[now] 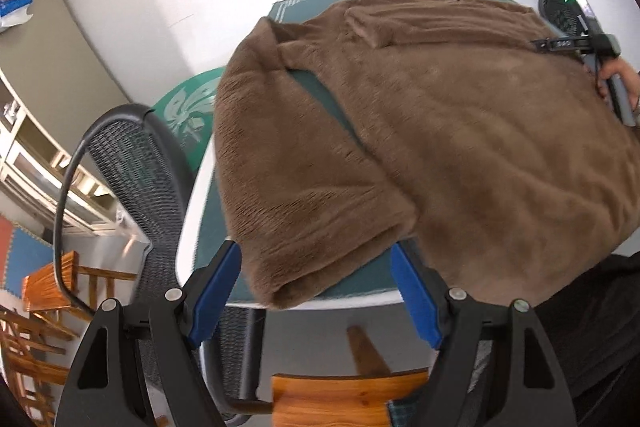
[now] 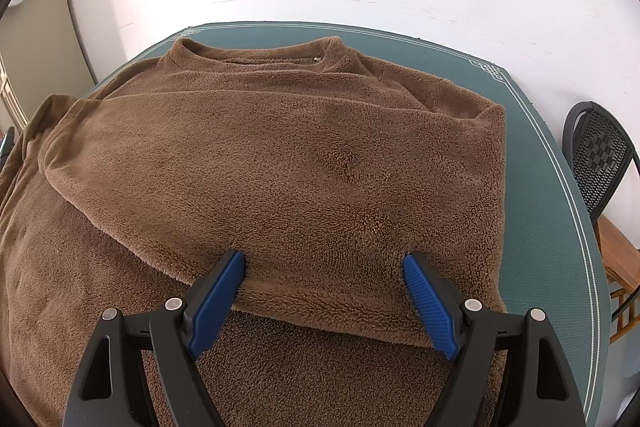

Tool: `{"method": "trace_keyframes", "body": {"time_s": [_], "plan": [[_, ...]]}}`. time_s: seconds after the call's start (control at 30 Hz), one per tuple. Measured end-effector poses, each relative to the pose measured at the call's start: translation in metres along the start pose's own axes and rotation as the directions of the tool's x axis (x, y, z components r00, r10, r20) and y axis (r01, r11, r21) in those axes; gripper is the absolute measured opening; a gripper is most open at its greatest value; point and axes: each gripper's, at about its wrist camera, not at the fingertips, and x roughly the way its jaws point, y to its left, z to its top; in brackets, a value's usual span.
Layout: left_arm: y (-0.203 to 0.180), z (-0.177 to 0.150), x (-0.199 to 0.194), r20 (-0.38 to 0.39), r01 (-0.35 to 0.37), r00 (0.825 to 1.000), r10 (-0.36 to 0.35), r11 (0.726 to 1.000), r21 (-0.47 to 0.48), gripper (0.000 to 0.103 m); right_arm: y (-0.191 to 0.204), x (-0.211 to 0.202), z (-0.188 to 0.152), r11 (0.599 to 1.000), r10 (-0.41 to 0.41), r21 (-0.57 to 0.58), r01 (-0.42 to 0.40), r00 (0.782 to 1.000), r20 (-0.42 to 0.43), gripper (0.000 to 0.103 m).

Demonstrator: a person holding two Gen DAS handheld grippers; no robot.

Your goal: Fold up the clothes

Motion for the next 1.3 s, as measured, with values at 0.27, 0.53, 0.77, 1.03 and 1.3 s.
{"method": "trace_keyframes", "body": {"time_s": [0.27, 0.53, 0.77, 1.03, 1.3], "plan": [[0.025, -0.006, 0.018, -0.004, 0.023, 1.0, -0.024, 0.994, -0.103, 0.08, 0.0, -0.001, 0.0, 1.0, -0.001, 0.001, 0.001, 1.0, 0.0, 0.083], [0.032, -0.008, 0.021, 0.041, 0.154, 0.988, -0.15, 0.976, -0.154, 0.048, 0.001, -0.001, 0.0, 1.0, -0.003, 0.0, 0.003, 1.0, 0.0, 0.083], [0.051, -0.004, 0.013, 0.098, 0.153, 0.987, -0.13, 0.946, -0.286, 0.009, 0.0, -0.001, 0.0, 1.0, -0.004, -0.002, 0.004, 1.0, 0.0, 0.083], [0.117, 0.023, -0.059, 0.395, 0.188, 0.918, 0.024, 0.851, -0.49, 0.008, 0.0, -0.001, 0.001, 1.0, -0.003, 0.0, 0.003, 1.0, 0.001, 0.083], [0.219, 0.039, -0.085, 0.53, 0.441, 0.848, -0.016, 0.575, -0.689, 0.008, 0.0, -0.002, 0.001, 1.0, -0.001, 0.003, 0.001, 1.0, 0.001, 0.083]]}}
